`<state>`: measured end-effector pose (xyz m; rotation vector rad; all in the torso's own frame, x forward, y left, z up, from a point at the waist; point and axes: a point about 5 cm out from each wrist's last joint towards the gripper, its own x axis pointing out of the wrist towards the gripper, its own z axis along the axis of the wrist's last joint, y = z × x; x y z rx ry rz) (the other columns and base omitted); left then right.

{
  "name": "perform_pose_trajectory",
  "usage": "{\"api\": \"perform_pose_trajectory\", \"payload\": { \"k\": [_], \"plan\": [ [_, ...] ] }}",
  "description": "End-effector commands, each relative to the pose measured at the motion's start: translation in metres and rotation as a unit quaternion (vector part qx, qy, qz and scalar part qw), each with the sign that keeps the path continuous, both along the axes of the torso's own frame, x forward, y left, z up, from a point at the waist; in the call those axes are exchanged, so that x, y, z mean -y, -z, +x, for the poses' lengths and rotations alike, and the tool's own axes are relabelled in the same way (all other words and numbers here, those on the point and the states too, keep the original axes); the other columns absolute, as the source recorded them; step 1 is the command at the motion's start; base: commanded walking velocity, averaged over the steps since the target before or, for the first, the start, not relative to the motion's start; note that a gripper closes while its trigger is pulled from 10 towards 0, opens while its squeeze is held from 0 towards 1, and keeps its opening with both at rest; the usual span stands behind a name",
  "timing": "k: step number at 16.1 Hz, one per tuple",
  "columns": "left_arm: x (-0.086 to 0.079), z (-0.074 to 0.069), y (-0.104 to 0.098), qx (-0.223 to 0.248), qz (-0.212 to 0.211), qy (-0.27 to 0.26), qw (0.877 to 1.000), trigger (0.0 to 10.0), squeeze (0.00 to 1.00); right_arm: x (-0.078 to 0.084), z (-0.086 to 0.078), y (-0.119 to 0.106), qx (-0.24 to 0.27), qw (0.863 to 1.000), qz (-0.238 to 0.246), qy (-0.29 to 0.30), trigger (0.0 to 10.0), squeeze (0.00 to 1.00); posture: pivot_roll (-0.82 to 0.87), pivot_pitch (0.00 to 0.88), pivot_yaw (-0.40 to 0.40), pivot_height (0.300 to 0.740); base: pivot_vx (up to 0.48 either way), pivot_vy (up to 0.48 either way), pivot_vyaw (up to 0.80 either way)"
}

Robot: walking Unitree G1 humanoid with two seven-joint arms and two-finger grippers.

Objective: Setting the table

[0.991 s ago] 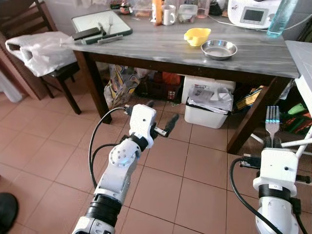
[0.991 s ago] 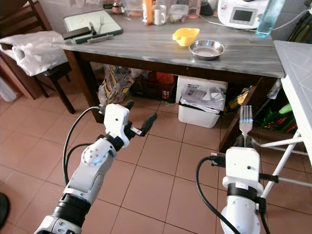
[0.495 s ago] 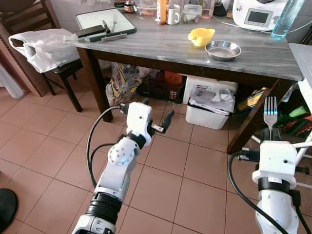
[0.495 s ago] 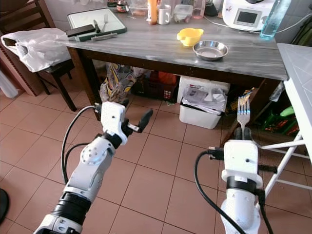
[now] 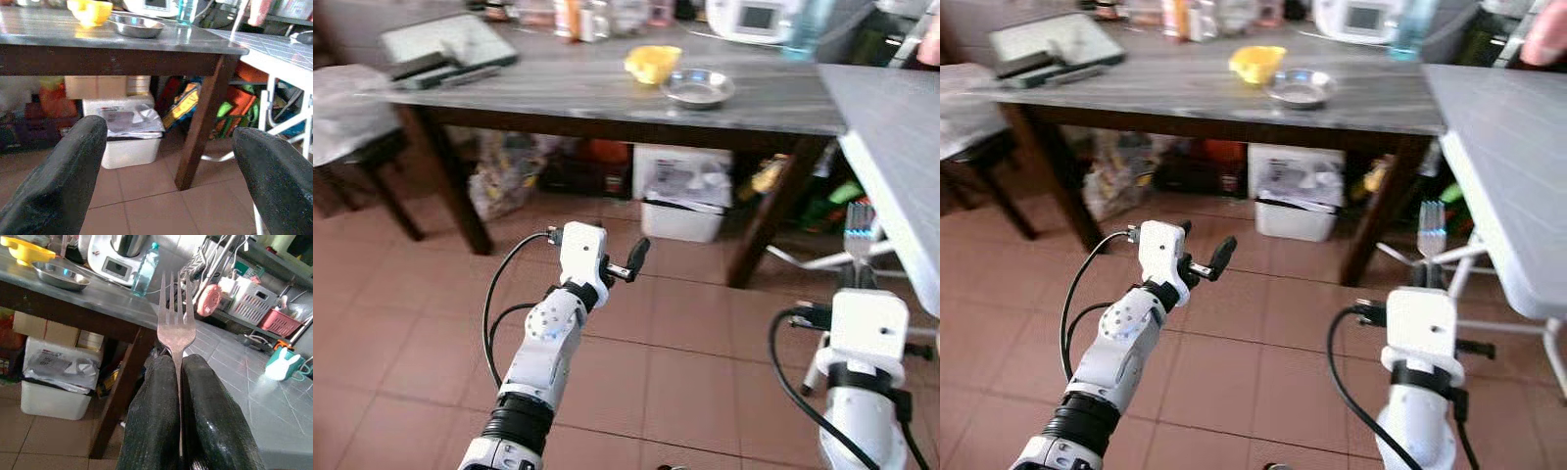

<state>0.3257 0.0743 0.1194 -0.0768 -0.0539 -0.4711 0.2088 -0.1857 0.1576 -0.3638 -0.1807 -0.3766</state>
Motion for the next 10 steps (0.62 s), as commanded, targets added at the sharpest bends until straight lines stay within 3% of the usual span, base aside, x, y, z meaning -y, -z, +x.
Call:
{"api": "perform_pose_trajectory", "payload": {
  "k": [1, 3, 10],
  "plan": [
    [-0.0036, -0.0022, 0.0021, -0.001, -0.002, -0.004, 1.000, 10.0, 0.00, -0.0002, 0.0002, 0.0009, -0.007, 1.000, -0.005, -0.004, 10.0, 0.00, -0.07, 0.104, -0.010, 0.740, 0.000, 0.000, -0.80],
    [-0.0040, -0.0029, 0.0016, 0.000, -0.004, -0.003, 1.000, 10.0, 0.00, 0.0024, 0.0000, 0.0003, -0.006, 1.000, -0.006, -0.002, 10.0, 0.00, -0.06, 0.103, -0.010, 0.740, 0.000, 0.000, -0.67],
    [0.0046, -0.0026, -0.0060, 0.011, -0.015, 0.019, 1.000, 10.0, 0.00, 0.0027, -0.0005, -0.0005, -0.002, 1.000, -0.008, 0.001, 10.0, 0.00, -0.07, 0.101, 0.005, 0.740, 0.000, 0.000, 0.00]
  ]
}}
